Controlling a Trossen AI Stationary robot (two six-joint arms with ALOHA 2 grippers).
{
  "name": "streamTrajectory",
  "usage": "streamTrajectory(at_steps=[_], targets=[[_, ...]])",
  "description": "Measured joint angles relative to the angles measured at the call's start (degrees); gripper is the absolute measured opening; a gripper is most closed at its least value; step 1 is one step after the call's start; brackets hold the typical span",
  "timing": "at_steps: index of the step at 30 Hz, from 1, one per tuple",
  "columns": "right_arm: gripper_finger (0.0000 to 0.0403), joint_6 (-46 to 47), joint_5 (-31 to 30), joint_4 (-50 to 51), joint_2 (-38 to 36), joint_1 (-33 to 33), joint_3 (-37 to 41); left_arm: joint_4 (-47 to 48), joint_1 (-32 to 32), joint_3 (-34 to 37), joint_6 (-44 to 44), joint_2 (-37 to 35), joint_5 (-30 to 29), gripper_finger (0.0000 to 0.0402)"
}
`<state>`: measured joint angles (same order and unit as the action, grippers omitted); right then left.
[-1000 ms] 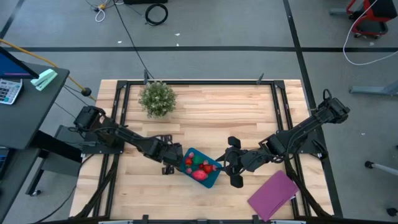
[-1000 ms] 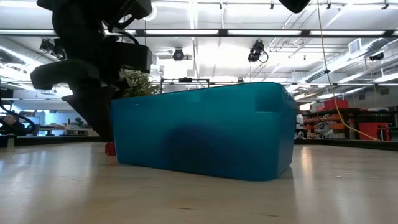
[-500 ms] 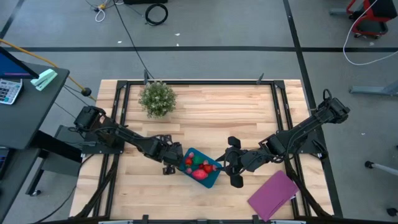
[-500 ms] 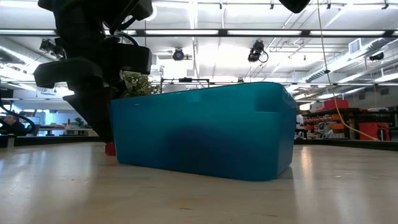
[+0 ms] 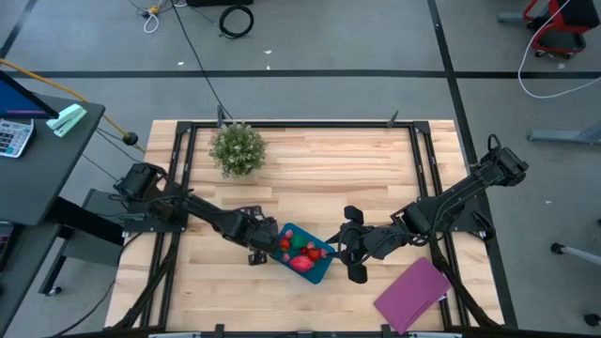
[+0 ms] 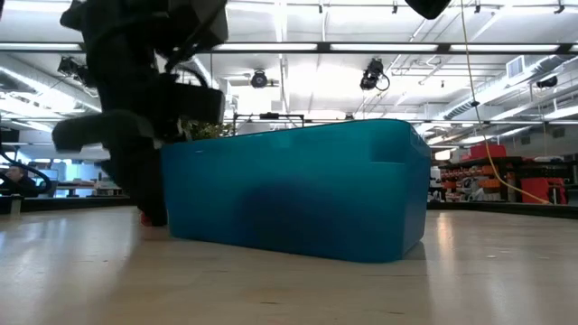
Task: Pick and placing Produce into tupperware
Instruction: Put the red cherry into the blue bin
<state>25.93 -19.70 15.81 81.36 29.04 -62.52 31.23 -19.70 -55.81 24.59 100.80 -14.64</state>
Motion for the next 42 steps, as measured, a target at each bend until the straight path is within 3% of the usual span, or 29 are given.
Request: streamTrajectory(at_steps=[14,20,23,33,36,42], targets=[[0.016,0.55,0.0,0.04,0.02,0.0,0.02,1.61,0.15,-1.17,0.13,1.53,0.18,0.0075],[0.016,0.46,0.0,0.04,0.02,0.0,0.02,2.89,0.24,-2.83,-6.93,1.8,-0.13,0.0075],[0.016,0.46,0.0,0.04,0.02,0.0,0.02,3.52,0.72,-3.46,-6.4,1.8,-0.13,0.0074],[0.016,0.45,0.0,0.04,0.02,0.0,0.02,5.13,0.79,-3.74,-4.29,1.72,-0.06,0.001],[0.016,0.46,0.0,0.04,0.02,-0.04,0.02,5.11,0.79,-3.76,-5.88,1.68,0.32,0.0028],[0.016,0.44,0.0,0.04,0.02,-0.04,0.02,5.09,0.79,-3.78,-7.31,1.63,2.11,0.0114]])
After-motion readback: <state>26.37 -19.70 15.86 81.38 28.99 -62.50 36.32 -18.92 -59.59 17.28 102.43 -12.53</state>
